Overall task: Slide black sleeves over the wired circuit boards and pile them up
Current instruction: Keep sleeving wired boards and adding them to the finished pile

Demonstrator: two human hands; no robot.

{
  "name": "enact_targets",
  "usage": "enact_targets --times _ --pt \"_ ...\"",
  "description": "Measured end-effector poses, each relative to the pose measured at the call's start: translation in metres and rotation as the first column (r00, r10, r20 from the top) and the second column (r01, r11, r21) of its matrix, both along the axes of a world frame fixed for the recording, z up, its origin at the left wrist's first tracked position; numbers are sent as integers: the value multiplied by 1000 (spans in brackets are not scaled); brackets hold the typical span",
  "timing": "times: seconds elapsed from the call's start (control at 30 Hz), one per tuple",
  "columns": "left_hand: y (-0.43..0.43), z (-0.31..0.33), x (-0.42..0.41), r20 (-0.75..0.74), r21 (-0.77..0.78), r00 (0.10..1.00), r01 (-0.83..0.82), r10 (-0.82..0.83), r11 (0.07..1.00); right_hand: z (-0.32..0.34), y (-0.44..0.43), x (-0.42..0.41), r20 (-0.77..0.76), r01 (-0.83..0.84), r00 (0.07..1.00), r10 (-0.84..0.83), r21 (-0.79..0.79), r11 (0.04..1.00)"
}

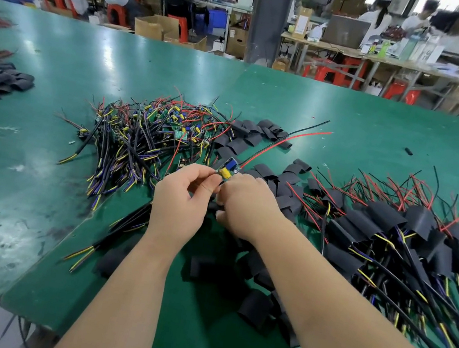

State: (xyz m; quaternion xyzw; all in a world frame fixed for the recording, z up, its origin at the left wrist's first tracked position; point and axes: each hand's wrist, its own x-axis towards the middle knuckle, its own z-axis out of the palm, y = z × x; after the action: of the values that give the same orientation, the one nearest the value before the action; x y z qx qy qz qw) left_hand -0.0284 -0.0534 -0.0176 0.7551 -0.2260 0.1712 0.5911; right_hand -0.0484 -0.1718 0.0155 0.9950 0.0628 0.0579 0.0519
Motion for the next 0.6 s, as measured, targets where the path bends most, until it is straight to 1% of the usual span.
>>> enact_targets --times 0.07,0.1,0.13,0.17,0.2,0.23,0.3,0.33,0.37,0.4,0.43,0.47,0.5,0.53,0.57,0.6 --pt "0 0 -1 -5 -5 1000 -7 7 1000 -2 0 -7 137 -38 990 38 -5 999" --pt "1 0 -2 -5 -2 1000 -10 10 1000 -6 -1 -10 196 -50 980 45 24 998" --pt "1 0 -2 -5 1 1000 -14 14 1000 -9 -3 -13 254 -51 967 20 116 992" --pt "1 0 -2 -8 2 1000 -17 17 1000 -11 -6 -16 300 -37 953 -46 264 964" --pt "1 0 -2 -12 1 1000 -19 19 1000 -12 -10 -21 319 -13 937 -142 438 899" --pt "1 0 -3 -16 1 1000 -19 19 1000 -13 -16 -25 319 -3 919 -229 589 808" --pt "0 1 -3 -26 12 999 -20 20 1000 -11 -30 -37 344 -48 880 -328 751 658" --pt "0 1 -4 -34 17 999 -19 20 1000 -9 -38 -44 354 -100 859 -370 825 557" --pt "-1 2 -4 -40 21 999 -17 18 1000 -6 -47 -51 346 -170 839 -420 899 403" --pt "-1 2 -4 -44 27 999 -16 17 1000 -4 -56 -58 314 -254 830 -461 949 189" --pt "-1 2 -4 -47 36 999 -14 16 999 -3 -64 -64 268 -328 829 -490 944 -41" --pt "-1 2 -4 -48 47 999 -11 13 999 -2 -70 -70 216 -379 834 -508 893 -243" --pt "-1 2 -5 -48 58 999 -6 9 998 -2 -75 -73 174 -414 839 -515 820 -396" --pt "-1 2 -5 -45 70 999 -1 4 998 -1 -78 -75 143 -436 842 -521 749 -499" --pt "-1 2 -5 -42 85 999 5 -1 996 -1 -82 -76 127 -453 844 -522 690 -565" --pt "-1 2 -5 -41 103 999 12 -8 995 -1 -85 -78 121 -467 844 -523 647 -603"
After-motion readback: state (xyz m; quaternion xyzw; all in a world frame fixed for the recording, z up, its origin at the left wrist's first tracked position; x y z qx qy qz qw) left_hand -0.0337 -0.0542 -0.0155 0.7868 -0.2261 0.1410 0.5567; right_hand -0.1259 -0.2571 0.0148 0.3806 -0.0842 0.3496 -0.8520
